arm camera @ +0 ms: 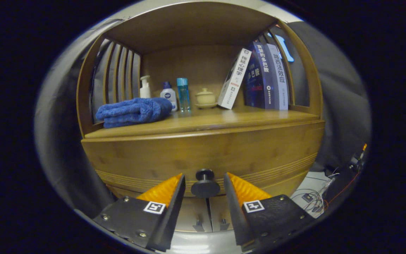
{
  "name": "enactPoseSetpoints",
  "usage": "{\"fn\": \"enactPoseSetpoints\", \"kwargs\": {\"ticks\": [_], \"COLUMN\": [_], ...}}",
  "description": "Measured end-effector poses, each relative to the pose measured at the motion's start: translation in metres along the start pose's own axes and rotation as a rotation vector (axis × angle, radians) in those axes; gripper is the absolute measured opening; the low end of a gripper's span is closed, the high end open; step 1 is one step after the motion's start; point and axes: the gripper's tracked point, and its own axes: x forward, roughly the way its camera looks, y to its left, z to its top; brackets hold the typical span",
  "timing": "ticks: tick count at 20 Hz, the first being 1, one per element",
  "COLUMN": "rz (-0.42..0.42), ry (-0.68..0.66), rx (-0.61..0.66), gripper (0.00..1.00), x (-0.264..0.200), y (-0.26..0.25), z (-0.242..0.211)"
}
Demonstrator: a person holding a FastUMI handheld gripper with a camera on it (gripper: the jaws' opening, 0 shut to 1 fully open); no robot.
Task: Pull open the drawer, take out the items inside it, and place them on the countertop above the cabinet.
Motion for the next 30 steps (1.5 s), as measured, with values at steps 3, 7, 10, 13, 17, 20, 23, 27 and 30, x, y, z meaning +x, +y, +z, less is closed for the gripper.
{"fn": "enactPoseSetpoints", "kwargs": {"ticks": [3,7,10,13,17,20,23,27,30], "rz": [0.007,-0.005,-0.016,-0.019,0.002,-0.009,-0.037,-0.080,-0.090], "ry": [0.045,0.057,0.065,0.072,0.085,0.071,0.073,0.072,0.067], "rx": [-0.002,-0.030,0.007,0.015,0.005,0.023,0.025,0.026,0.013], "gripper": [0.66,0.46,0.41,0.33,0.34,0.33,0.33,0.33,0.34], "x": [0.013,0.015,0.016,0.014,0.009,-0.015,-0.035,-0.068,-0.088], "y": [0.002,0.000,0.000,0.001,0.000,0.000,-0.004,-0.005,-0.008], "z": [-0.008,-0.009,-0.012,-0.012,-0.012,-0.017,-0.021,-0.028,-0.032]}}
